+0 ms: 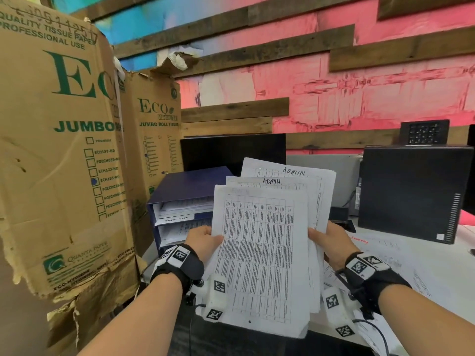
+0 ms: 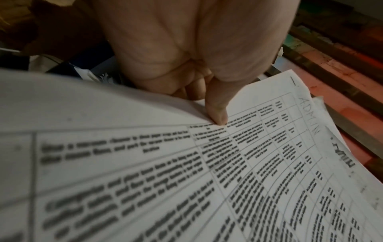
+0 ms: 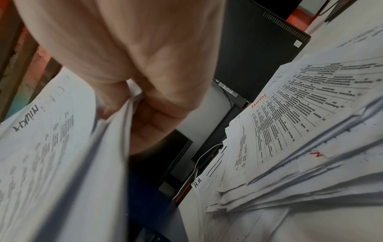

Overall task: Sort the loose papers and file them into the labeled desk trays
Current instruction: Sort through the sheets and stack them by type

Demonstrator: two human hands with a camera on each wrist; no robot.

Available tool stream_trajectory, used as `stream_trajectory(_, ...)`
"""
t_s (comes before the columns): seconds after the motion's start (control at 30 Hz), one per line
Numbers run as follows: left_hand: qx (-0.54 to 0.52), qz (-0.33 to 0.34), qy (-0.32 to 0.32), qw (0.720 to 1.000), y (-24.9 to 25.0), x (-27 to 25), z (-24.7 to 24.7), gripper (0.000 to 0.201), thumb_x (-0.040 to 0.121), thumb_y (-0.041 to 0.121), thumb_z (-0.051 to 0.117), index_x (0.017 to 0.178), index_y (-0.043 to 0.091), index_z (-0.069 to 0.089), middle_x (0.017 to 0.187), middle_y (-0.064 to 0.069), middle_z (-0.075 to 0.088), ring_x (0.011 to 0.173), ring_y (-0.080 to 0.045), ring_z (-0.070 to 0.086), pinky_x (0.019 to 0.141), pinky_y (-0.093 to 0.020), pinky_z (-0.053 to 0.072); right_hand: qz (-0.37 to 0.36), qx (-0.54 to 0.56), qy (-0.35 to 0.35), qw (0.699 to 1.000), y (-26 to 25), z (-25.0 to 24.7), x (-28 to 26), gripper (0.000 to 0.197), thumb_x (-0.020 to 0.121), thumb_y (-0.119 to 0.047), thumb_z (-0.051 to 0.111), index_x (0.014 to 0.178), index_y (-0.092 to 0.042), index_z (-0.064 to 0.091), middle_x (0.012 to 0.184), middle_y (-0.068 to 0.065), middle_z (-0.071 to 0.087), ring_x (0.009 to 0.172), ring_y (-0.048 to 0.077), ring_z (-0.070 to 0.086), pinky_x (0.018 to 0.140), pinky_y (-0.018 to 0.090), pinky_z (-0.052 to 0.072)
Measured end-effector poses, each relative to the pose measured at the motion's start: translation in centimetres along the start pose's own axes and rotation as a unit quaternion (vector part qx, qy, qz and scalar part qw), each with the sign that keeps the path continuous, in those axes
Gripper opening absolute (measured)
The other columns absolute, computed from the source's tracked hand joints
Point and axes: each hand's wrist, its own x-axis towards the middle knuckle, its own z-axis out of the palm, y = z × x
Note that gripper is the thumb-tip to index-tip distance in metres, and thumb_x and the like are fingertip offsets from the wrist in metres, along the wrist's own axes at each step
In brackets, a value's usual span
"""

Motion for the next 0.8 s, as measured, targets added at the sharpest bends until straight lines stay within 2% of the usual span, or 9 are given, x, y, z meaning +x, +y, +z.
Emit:
stream_trajectory(0.07, -0.007, 0.028, 0.021, 0.999, 0.2, -0.3, 0.5, 0.01, 0.08, 0.007, 0.07, 0.087, 0.011, 0.064, 0.092, -0.009, 0.072, 0.086, -0.027, 0.069, 0.083, -0.045, 0.056, 0.002, -0.013, -0.011, 1.0, 0.3, 0.2, 0.0, 0.024, 0.087, -0.011, 0.064, 0.11, -0.018, 0.067, 0.107, 0.007, 0.071, 0.098, 0.029, 0.068, 0.087, 0.055, 0.052)
stream_trajectory(0.17, -0.037, 0.049, 0.042, 0.997, 0.5, -0.7, 0.8, 0.018, 0.079, 0.002, 0.071, 0.092, 0.01, 0.061, 0.088, -0.006, 0.071, 0.079, -0.022, 0.068, 0.073, -0.034, 0.056, 0.005, -0.023, -0.009, 1.0, 0.5, 0.4, 0.0, 0.02, 0.088, -0.009, 0.062, 0.105, -0.019, 0.068, 0.104, 0.008, 0.072, 0.095, 0.031, 0.068, 0.083, 0.055, 0.054)
stream_trajectory(0.27, -0.064, 0.055, 0.054, 0.995, 0.2, -0.4, 0.6, 0.013, 0.078, -0.002, 0.071, 0.083, 0.008, 0.063, 0.082, -0.011, 0.072, 0.074, -0.026, 0.067, 0.073, -0.037, 0.057, -0.009, -0.042, 0.007, 0.999, 0.4, 0.4, -0.3, 0.018, 0.086, -0.007, 0.064, 0.099, -0.019, 0.068, 0.104, 0.007, 0.071, 0.095, 0.028, 0.067, 0.085, 0.05, 0.055)
stream_trajectory(0.37, -0.083, 0.051, 0.029, 0.995, -0.2, -0.5, 0.2, 0.011, 0.079, -0.002, 0.07, 0.078, 0.007, 0.066, 0.083, -0.014, 0.073, 0.075, -0.027, 0.067, 0.078, -0.041, 0.058, -0.018, -0.055, 0.022, 0.998, 0.3, 0.4, -0.6, 0.02, 0.086, -0.007, 0.064, 0.103, -0.017, 0.067, 0.105, 0.005, 0.07, 0.095, 0.023, 0.066, 0.089, 0.045, 0.053)
stream_trajectory(0.5, -0.092, 0.055, 0.003, 0.994, -0.6, -0.7, -0.3, 0.016, 0.079, -0.01, 0.066, 0.075, 0.005, 0.064, 0.083, -0.014, 0.073, 0.079, -0.029, 0.066, 0.077, -0.041, 0.056, -0.007, -0.039, 0.031, 0.999, 0.0, 0.5, -1.1, 0.015, 0.088, -0.004, 0.061, 0.1, -0.012, 0.066, 0.094, 0.003, 0.07, 0.087, 0.022, 0.067, 0.078, 0.038, 0.055)
stream_trajectory(0.57, -0.092, 0.058, 0.004, 0.994, -0.8, -0.6, -0.5, 0.027, 0.078, -0.019, 0.059, 0.066, 0.004, 0.058, 0.074, -0.005, 0.072, 0.075, -0.024, 0.066, 0.066, -0.032, 0.056, -0.005, -0.064, 0.026, 0.998, 0.0, 0.6, -1.1, 0.009, 0.088, -0.007, 0.061, 0.094, -0.009, 0.067, 0.09, 0.007, 0.072, 0.083, 0.025, 0.069, 0.073, 0.041, 0.057)
stream_trajectory(0.63, -0.097, 0.056, 0.0, 0.994, -0.9, -0.6, -0.5, 0.035, 0.078, -0.027, 0.048, 0.06, 0.003, 0.053, 0.07, -0.005, 0.072, 0.07, -0.021, 0.066, 0.054, -0.025, 0.054, -0.008, -0.083, 0.024, 0.996, 0.1, 0.7, -1.0, 0.008, 0.088, -0.01, 0.061, 0.093, -0.009, 0.067, 0.09, 0.009, 0.072, 0.083, 0.027, 0.069, 0.073, 0.045, 0.058)
stream_trajectory(0.67, -0.097, 0.057, 0.001, 0.994, -0.9, -0.5, -0.5, 0.035, 0.078, -0.026, 0.047, 0.06, 0.003, 0.053, 0.071, -0.006, 0.071, 0.069, -0.021, 0.066, 0.052, -0.025, 0.053, -0.007, -0.083, 0.023, 0.996, 0.2, 0.7, -1.0, 0.008, 0.087, -0.009, 0.061, 0.093, -0.009, 0.067, 0.091, 0.009, 0.072, 0.084, 0.027, 0.069, 0.075, 0.045, 0.058)
stream_trajectory(0.8, -0.083, 0.068, 0.019, 0.994, -1.0, -0.3, -0.4, 0.009, 0.081, -0.006, 0.065, 0.08, 0.003, 0.066, 0.082, -0.01, 0.073, 0.075, -0.022, 0.068, 0.072, -0.032, 0.056, 0.007, -0.034, -0.003, 0.999, 0.2, 0.9, -1.0, 0.016, 0.086, -0.008, 0.065, 0.101, -0.013, 0.068, 0.096, 0.006, 0.073, 0.089, 0.026, 0.07, 0.083, 0.047, 0.056)
